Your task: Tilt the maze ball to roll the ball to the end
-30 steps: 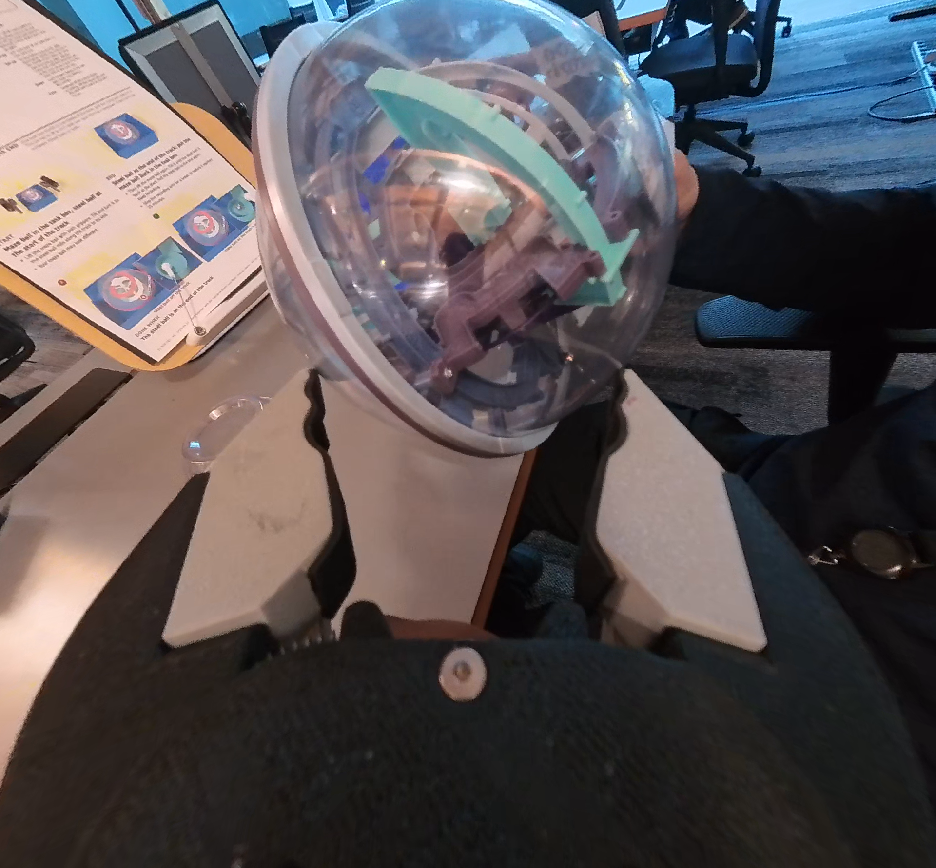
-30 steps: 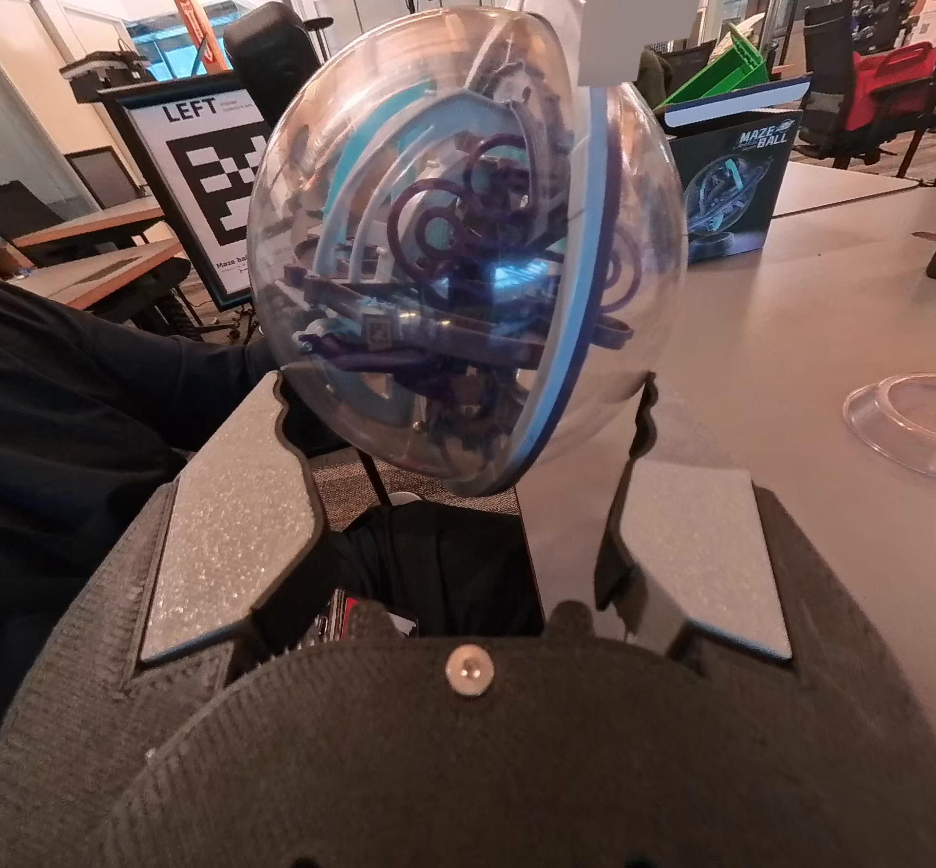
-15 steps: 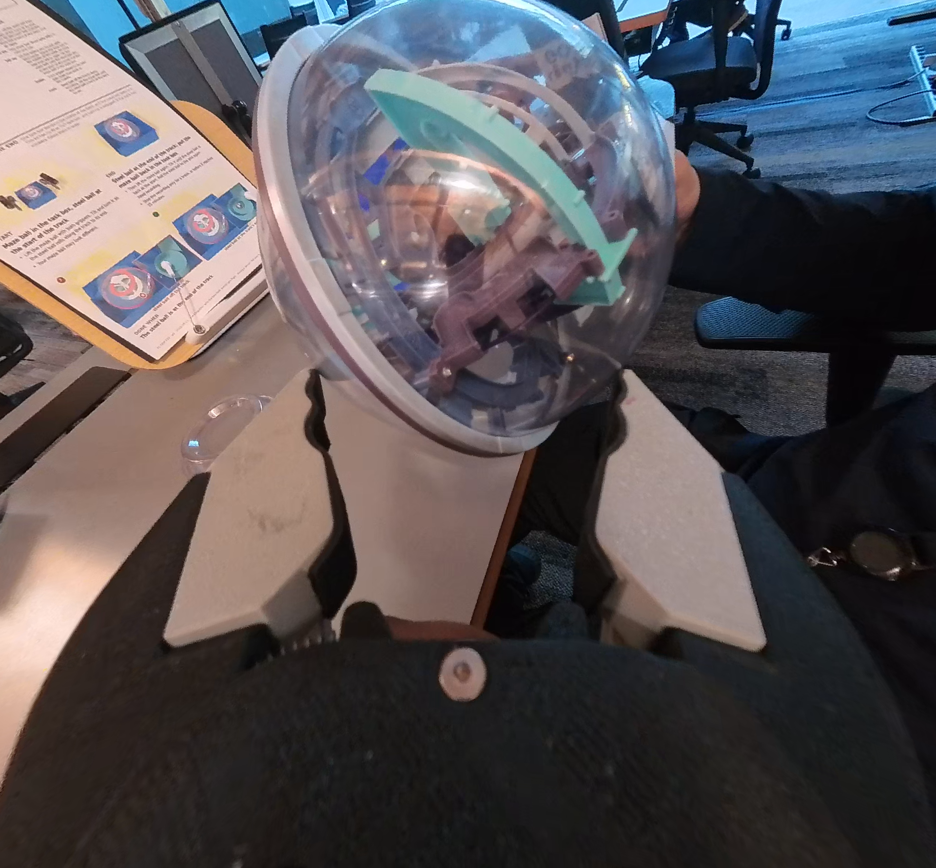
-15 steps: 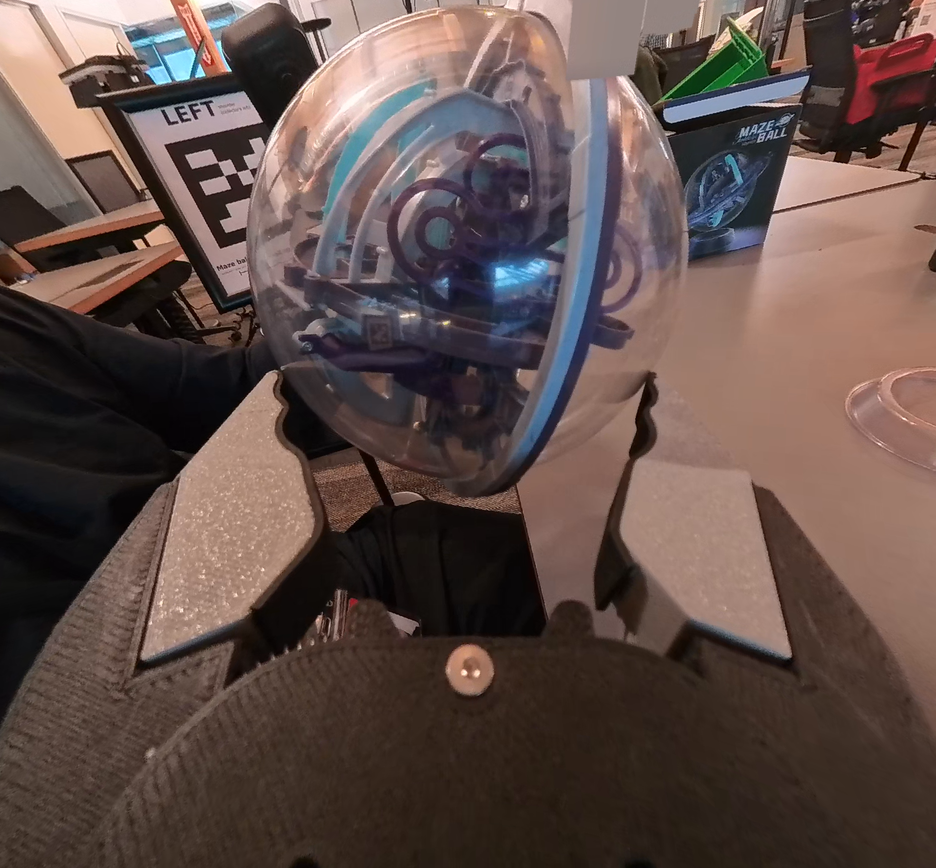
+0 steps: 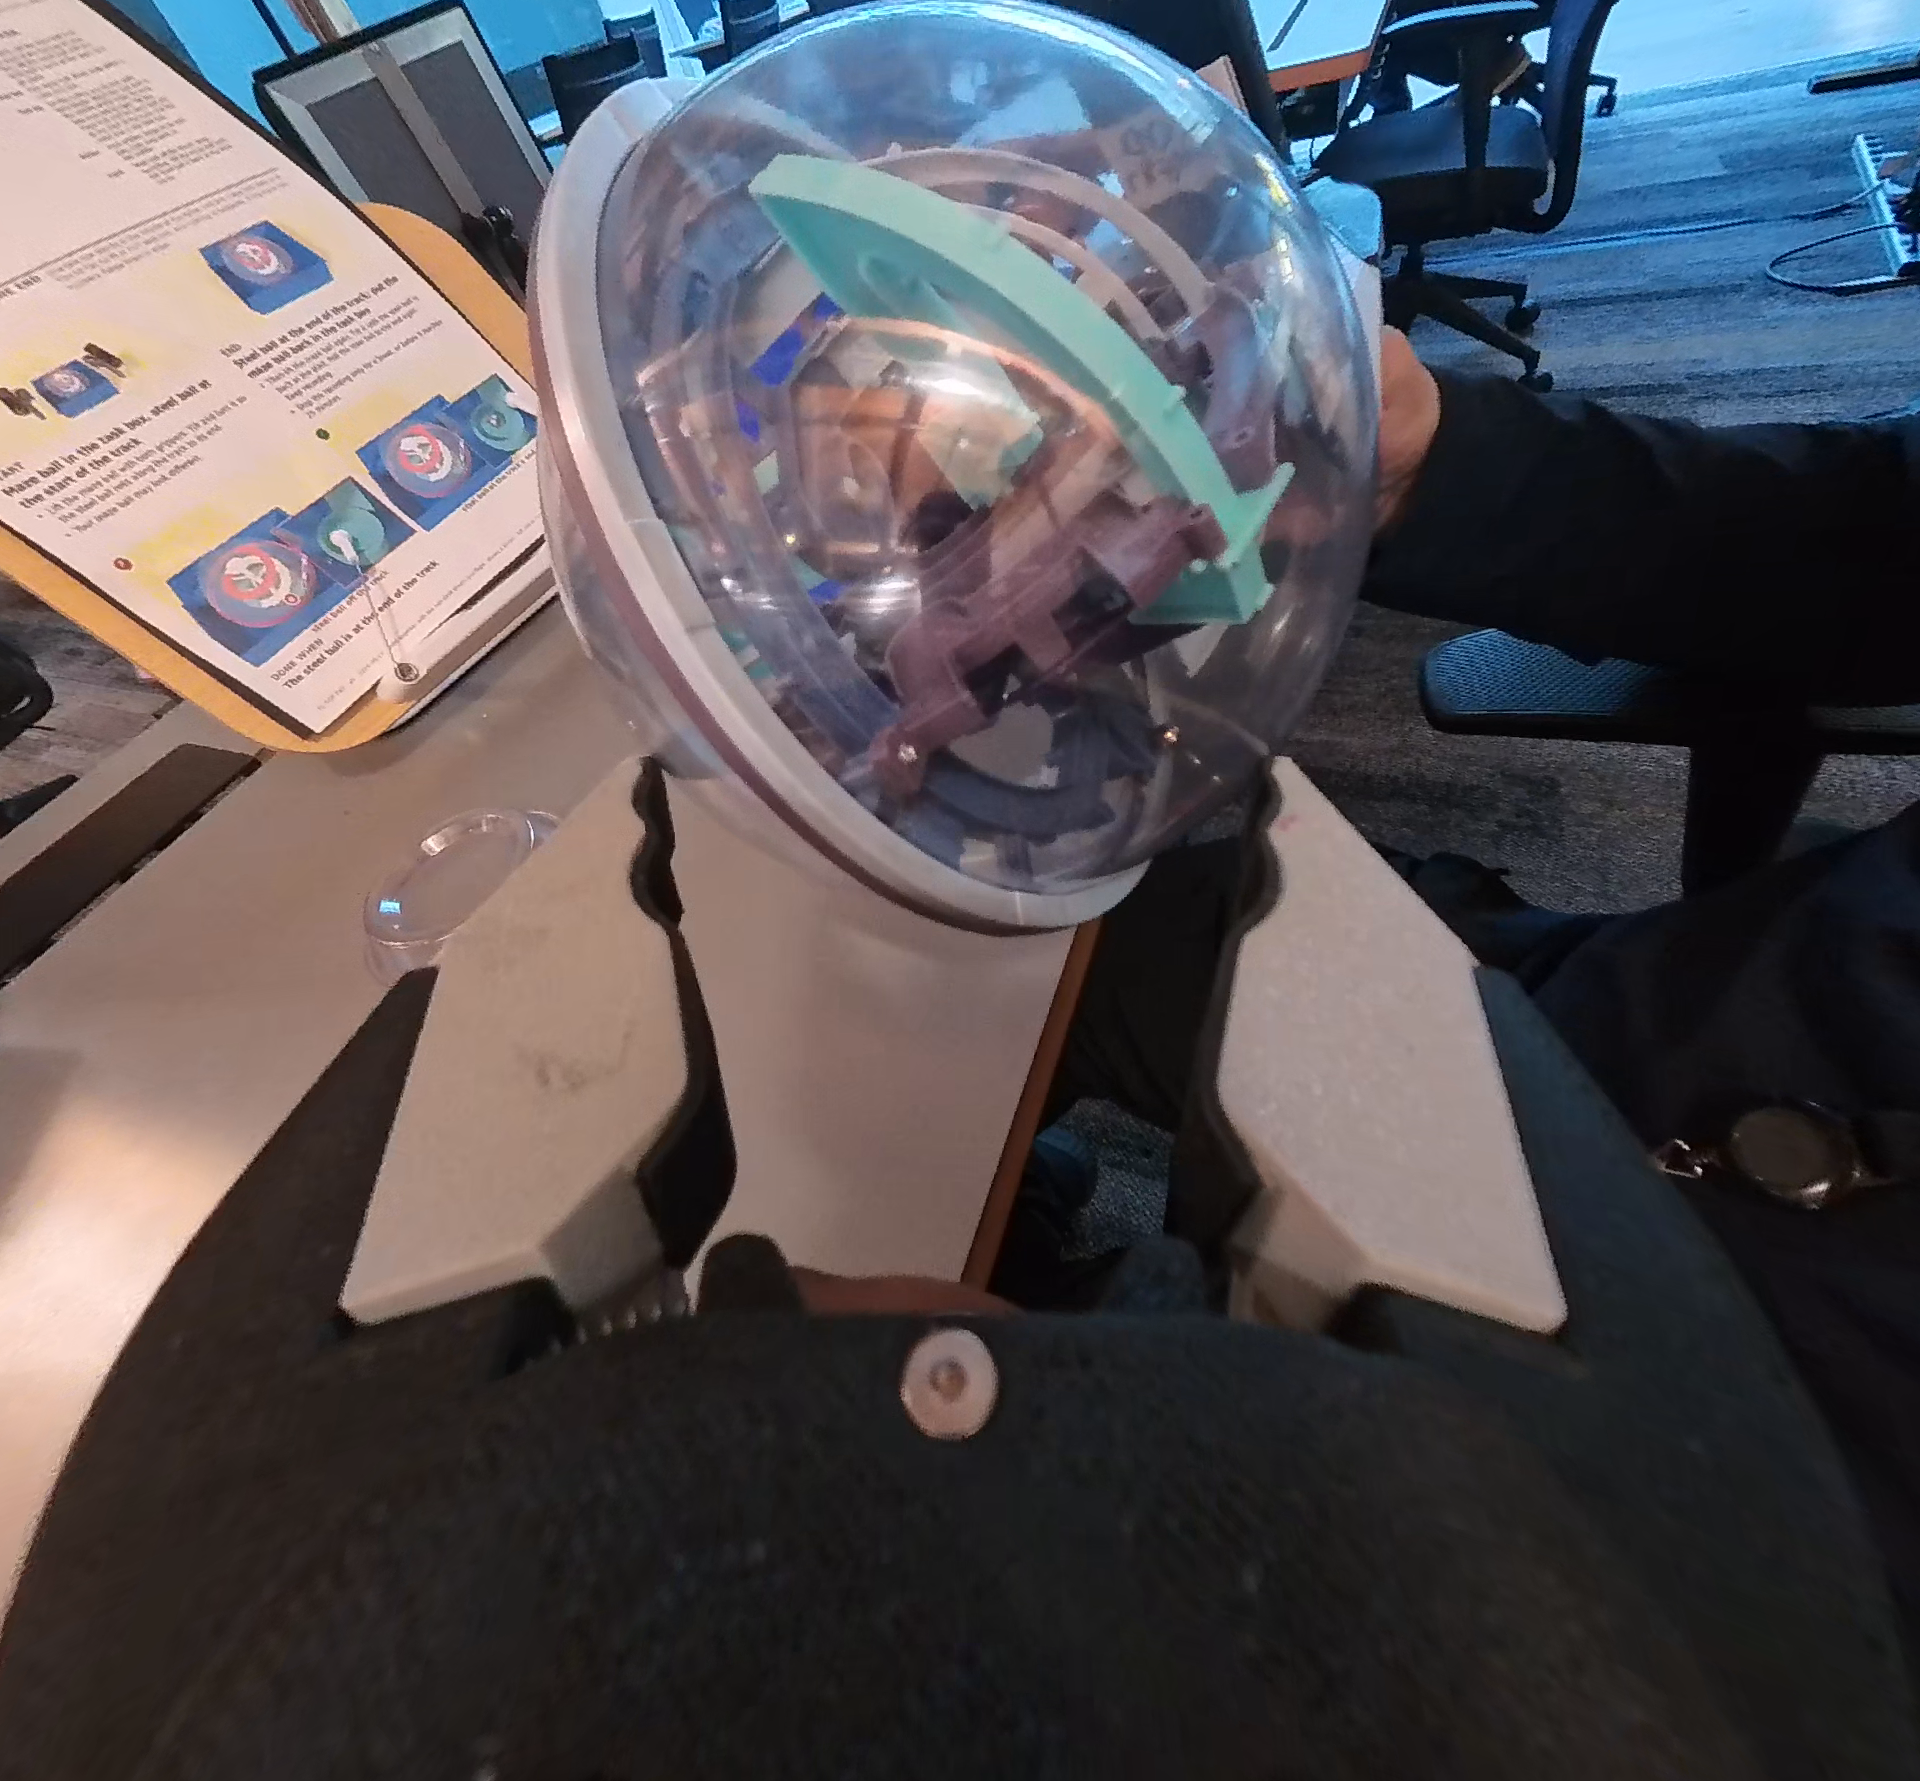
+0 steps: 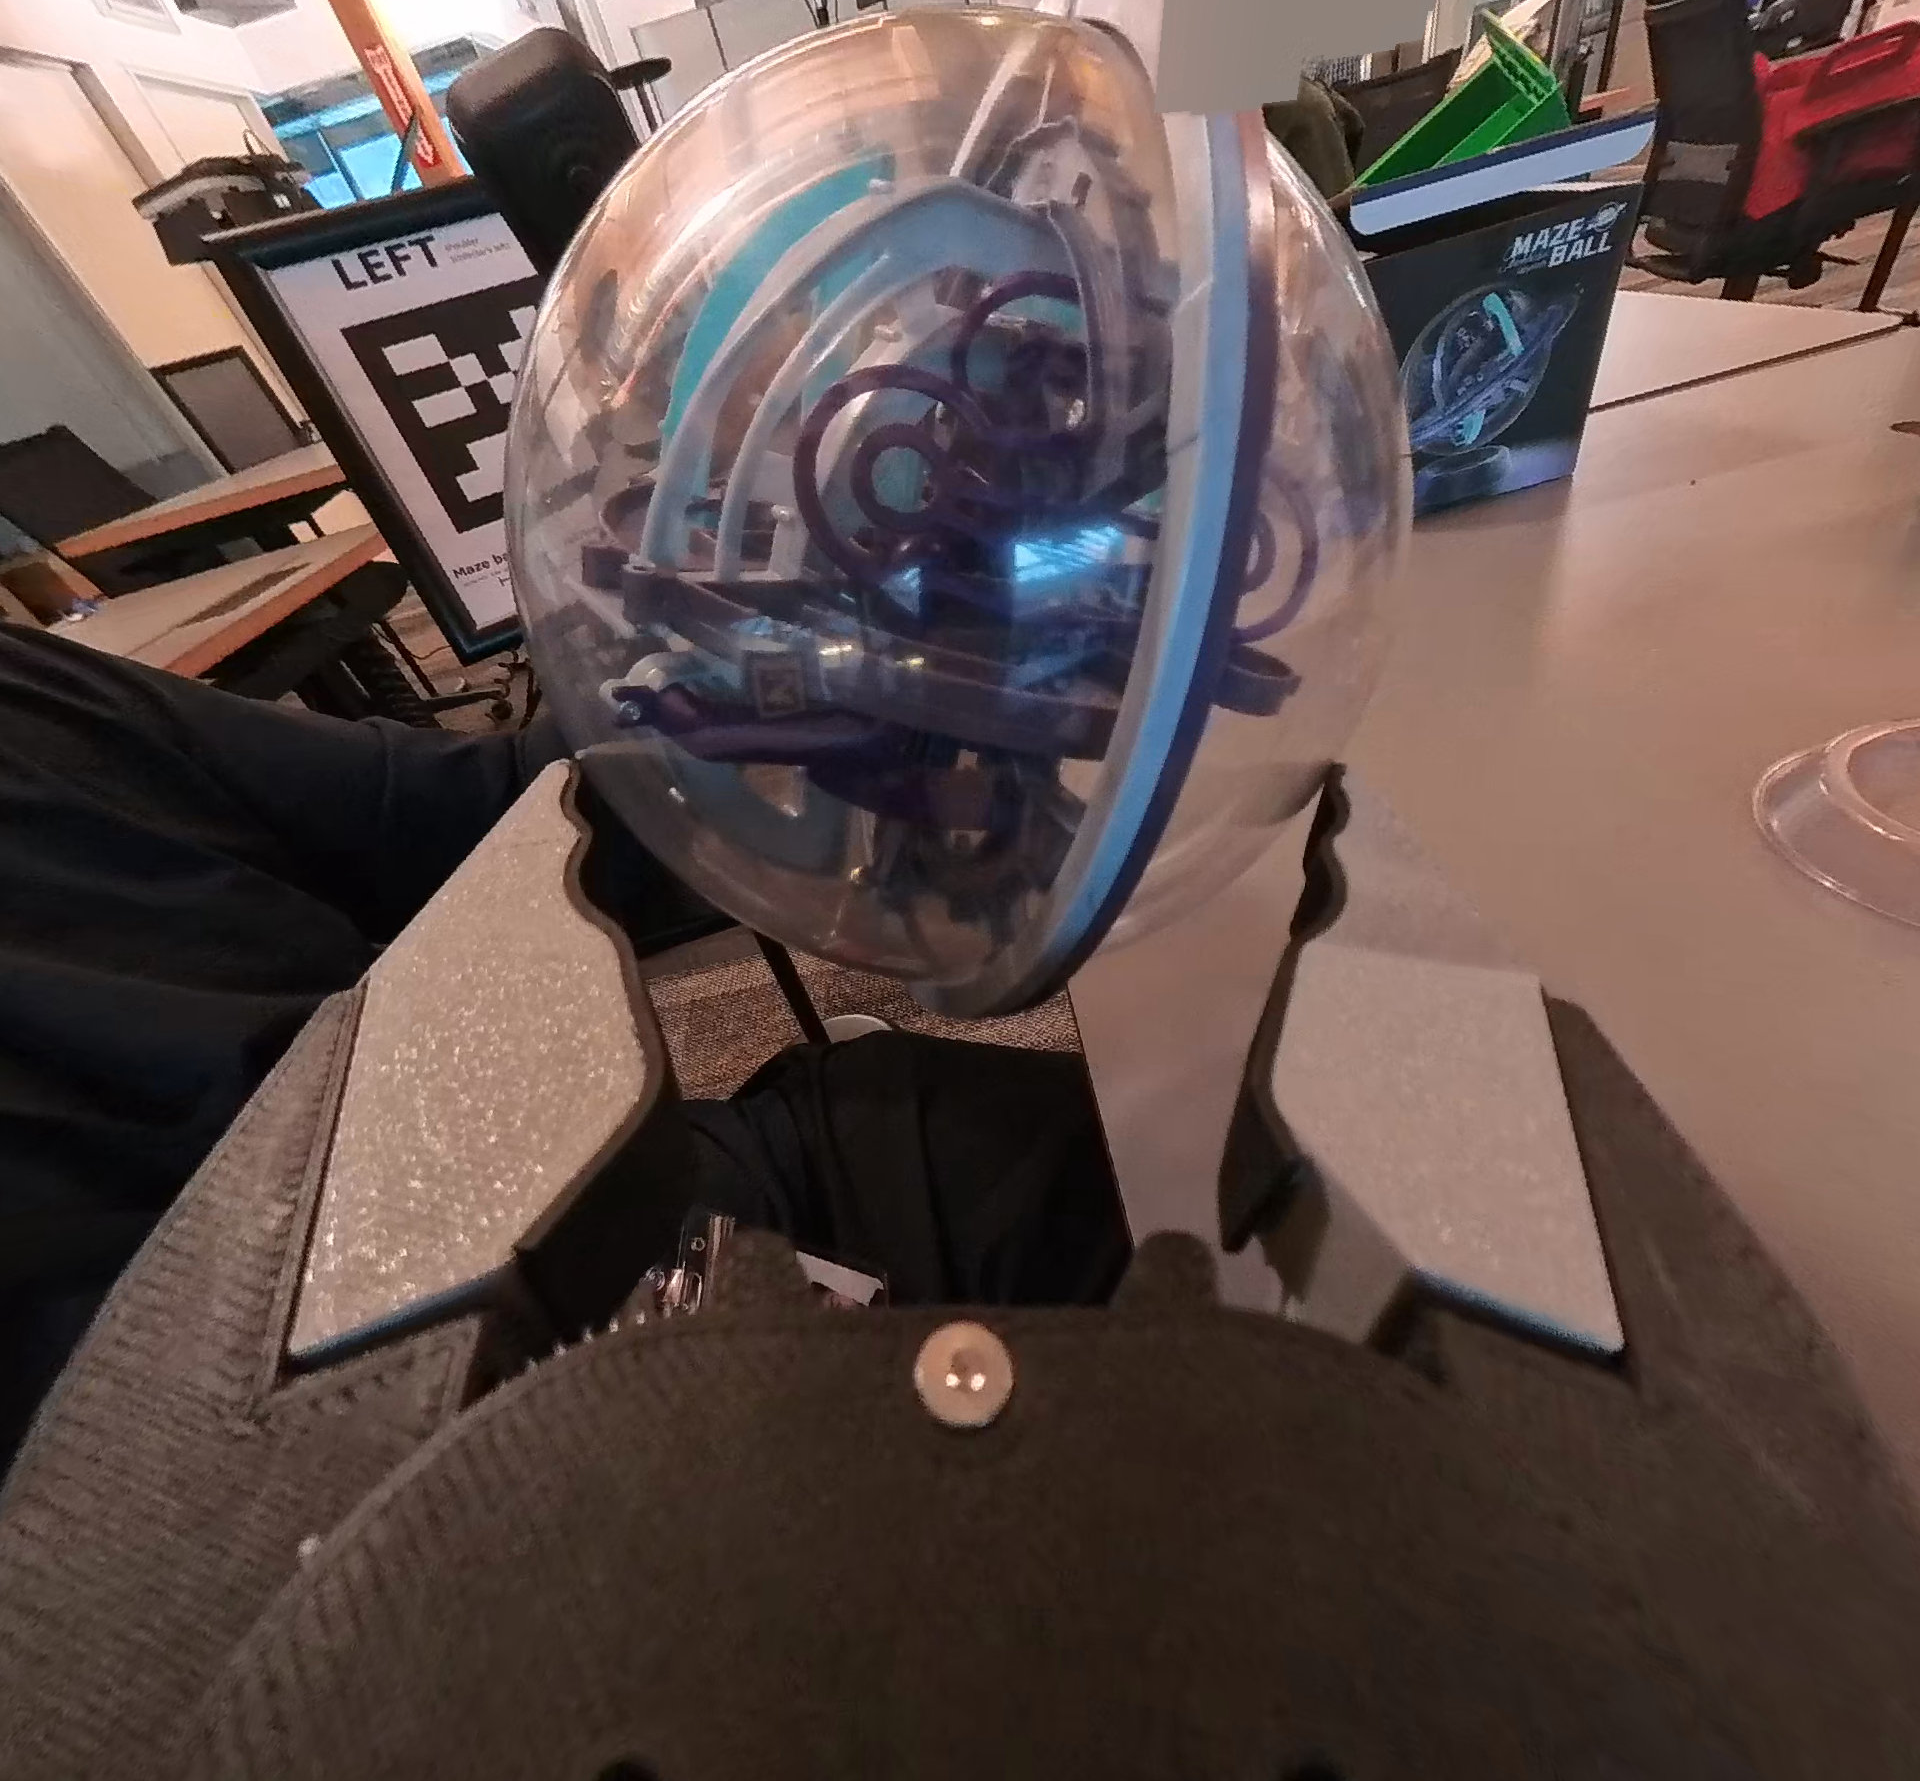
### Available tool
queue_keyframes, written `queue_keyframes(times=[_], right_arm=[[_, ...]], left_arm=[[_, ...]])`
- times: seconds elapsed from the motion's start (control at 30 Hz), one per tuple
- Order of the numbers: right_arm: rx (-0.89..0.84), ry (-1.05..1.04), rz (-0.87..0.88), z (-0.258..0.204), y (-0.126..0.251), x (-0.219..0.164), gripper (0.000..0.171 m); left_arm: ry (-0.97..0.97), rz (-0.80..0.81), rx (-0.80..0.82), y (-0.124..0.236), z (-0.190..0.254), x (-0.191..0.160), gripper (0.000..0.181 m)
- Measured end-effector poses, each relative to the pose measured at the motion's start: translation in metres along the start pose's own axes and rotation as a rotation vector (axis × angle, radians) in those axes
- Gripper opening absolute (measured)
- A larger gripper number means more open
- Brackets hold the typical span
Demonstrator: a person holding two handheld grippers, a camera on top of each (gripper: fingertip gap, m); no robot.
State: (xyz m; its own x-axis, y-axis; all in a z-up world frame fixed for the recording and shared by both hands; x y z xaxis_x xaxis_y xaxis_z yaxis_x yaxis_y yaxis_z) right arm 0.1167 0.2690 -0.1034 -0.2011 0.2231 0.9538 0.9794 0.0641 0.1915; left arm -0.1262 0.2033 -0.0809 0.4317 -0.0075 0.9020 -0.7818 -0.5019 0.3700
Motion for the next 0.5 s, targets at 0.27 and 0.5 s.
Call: queue_keyframes(times=[0.27, 0.5], right_arm=[[-0.004, -0.020, 0.000, -0.0001, 0.0007, 0.0007, 0.130], [-0.008, -0.046, -0.002, 0.0005, 0.0012, 0.0012, 0.130]], left_arm=[[0.010, 0.007, -0.002, 0.0000, -0.0009, 0.0001, 0.107], [0.026, 0.012, -0.008, -0.0011, -0.0025, -0.0007, 0.106]])
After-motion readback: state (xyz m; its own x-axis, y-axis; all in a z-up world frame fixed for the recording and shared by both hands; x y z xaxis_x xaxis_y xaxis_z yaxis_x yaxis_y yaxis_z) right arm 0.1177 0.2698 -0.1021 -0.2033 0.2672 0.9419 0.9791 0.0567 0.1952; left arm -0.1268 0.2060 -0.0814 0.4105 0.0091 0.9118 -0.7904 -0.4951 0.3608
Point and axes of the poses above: each gripper's, where its closed fingertips meet, y back along the fingers, x out of its top, z = x × y across the jaws, the point moved 10 cm from there along y, back along the fingers, and after that the axes turned 7 degrees about -z, right-handed, at the moved point
